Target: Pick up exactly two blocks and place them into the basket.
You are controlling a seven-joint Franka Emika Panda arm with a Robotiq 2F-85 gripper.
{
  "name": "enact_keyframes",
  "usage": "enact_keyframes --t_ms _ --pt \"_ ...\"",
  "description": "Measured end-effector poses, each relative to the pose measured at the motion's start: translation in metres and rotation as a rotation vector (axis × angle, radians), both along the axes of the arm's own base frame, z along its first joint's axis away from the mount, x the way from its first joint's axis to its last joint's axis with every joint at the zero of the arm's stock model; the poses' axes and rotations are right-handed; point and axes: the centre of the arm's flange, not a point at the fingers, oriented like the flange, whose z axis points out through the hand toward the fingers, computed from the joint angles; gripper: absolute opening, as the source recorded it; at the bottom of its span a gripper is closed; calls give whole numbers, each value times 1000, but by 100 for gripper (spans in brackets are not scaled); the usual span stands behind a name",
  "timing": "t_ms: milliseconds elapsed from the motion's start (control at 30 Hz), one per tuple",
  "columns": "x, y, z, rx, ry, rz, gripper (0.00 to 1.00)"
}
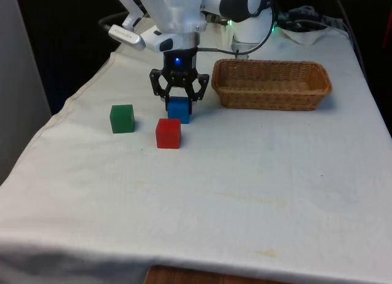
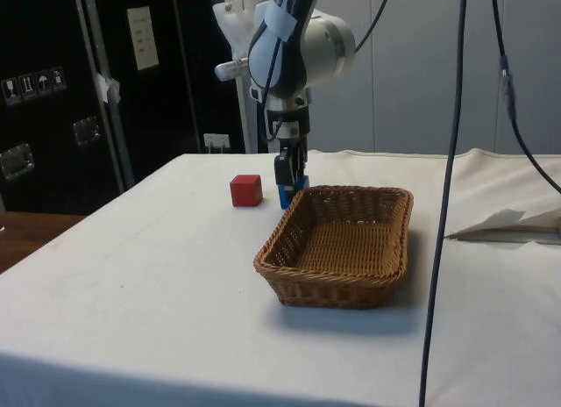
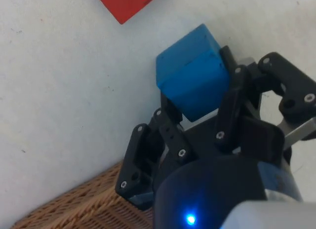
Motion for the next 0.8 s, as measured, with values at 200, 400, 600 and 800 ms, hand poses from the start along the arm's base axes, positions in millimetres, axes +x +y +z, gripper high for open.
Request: enact_keyframes --t_ms 200,400,600,800 --pt "-1 -2 10 8 -12 -10 4" --pt "-7 -3 27 29 -27 -17 4" --pt "-11 -5 45 47 -36 -27 4" --pt "-14 -7 70 66 -47 -47 4"
